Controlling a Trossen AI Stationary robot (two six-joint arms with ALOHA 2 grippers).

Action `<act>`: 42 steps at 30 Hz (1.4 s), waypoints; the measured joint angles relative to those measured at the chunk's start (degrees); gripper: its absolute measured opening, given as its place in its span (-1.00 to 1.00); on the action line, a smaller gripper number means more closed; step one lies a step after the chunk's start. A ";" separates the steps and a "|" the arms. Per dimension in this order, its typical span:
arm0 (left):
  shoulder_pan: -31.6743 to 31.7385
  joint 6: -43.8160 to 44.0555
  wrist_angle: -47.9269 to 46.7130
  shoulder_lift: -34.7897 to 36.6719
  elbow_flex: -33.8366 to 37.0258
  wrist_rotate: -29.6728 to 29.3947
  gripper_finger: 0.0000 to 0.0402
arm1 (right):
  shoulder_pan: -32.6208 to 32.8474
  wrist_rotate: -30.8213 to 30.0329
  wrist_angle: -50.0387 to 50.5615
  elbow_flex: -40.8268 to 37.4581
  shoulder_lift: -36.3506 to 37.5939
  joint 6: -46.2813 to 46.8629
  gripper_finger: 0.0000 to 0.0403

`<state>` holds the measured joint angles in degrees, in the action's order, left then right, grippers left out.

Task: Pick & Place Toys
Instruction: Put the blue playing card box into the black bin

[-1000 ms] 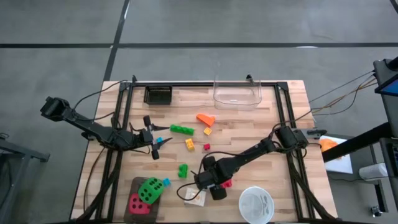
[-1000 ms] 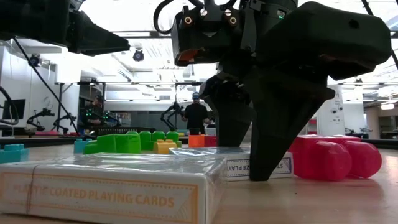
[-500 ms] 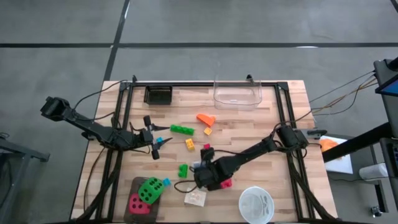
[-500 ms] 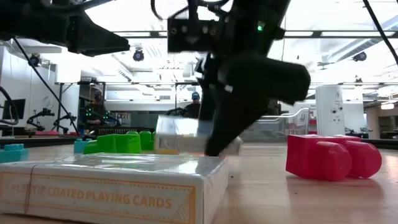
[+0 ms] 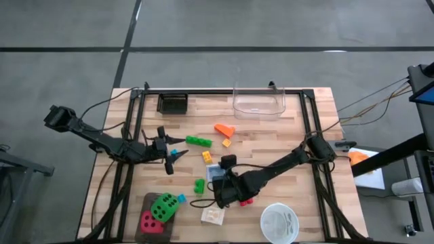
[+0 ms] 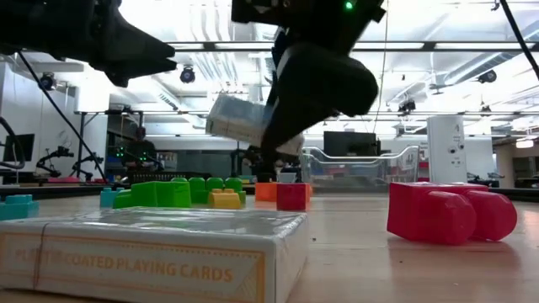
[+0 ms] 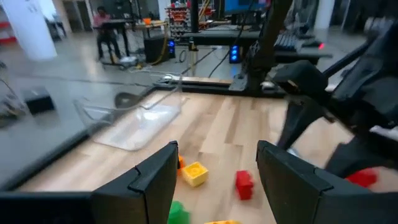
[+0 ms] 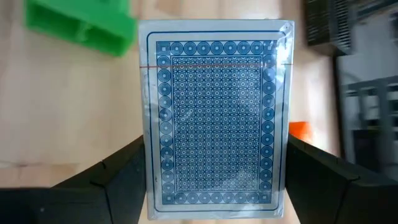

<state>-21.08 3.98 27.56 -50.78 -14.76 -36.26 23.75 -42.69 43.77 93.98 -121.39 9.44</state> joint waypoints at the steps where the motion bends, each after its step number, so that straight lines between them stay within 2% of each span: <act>1: 0.36 1.62 0.16 0.00 0.00 0.83 0.07 | 0.00 -1.61 0.05 0.24 0.14 -0.39 0.49; 7: 4.36 11.95 0.39 0.00 -0.02 7.41 0.07 | -1.03 -11.49 0.11 1.98 0.57 -4.88 0.49; 13: 9.01 17.10 0.52 0.00 0.00 15.78 0.07 | -2.72 -16.68 0.00 3.68 0.57 -9.00 0.49; 20: 11.04 19.07 1.41 -1.86 -0.13 18.39 0.09 | -4.67 -17.77 -0.11 4.39 0.57 -11.82 0.49; 28: 12.69 19.92 4.60 -13.92 -5.32 19.48 0.09 | -5.86 -17.73 -0.30 4.39 0.57 -12.86 0.49; 33: 14.39 19.47 4.62 -20.56 -10.53 23.47 0.09 | -5.97 -17.73 -0.39 4.39 0.57 -13.22 0.49; 42: 15.45 17.02 3.39 -27.51 -16.08 24.16 0.09 | -5.97 -17.73 -0.43 4.37 0.57 -13.21 0.49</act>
<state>-5.63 21.00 30.95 -78.30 -30.84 -12.10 17.78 -60.42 43.33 98.35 -120.81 -3.77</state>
